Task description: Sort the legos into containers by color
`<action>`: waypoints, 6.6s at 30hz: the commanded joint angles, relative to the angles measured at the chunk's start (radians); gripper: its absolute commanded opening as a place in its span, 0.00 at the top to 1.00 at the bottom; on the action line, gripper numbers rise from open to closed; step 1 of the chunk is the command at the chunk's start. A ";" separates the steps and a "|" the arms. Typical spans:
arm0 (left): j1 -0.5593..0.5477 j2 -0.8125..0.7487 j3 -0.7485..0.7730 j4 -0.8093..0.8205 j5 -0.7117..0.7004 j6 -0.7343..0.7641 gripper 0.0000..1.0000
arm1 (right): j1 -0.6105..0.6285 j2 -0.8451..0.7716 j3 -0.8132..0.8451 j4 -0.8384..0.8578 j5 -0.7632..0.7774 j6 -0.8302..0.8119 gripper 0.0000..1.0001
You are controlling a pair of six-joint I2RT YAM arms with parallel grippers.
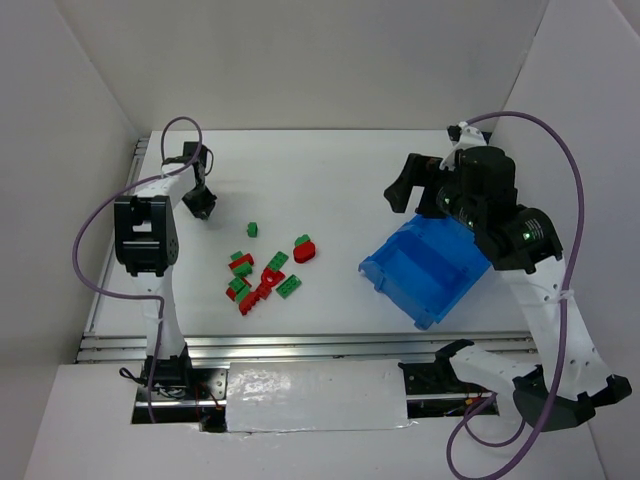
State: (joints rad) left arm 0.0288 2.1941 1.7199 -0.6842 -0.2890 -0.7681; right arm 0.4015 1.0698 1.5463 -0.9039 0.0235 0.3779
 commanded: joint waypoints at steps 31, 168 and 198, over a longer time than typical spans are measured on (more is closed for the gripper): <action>-0.828 -0.157 0.320 0.330 0.537 0.199 1.00 | -0.122 -0.152 0.133 -0.101 0.429 0.170 0.00; -0.670 -0.062 0.093 -0.245 -0.052 -0.143 0.06 | -0.121 -0.080 -0.112 -0.044 -0.079 0.067 0.00; -0.652 -0.010 0.000 -0.049 0.011 -0.226 0.93 | -0.107 -0.050 -0.182 0.005 -0.164 0.013 0.01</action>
State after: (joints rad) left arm -0.6285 2.1849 1.7145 -0.7574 -0.3195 -0.9955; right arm 0.2859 1.0317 1.4025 -0.9733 -0.1059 0.4042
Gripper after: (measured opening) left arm 0.603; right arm 0.994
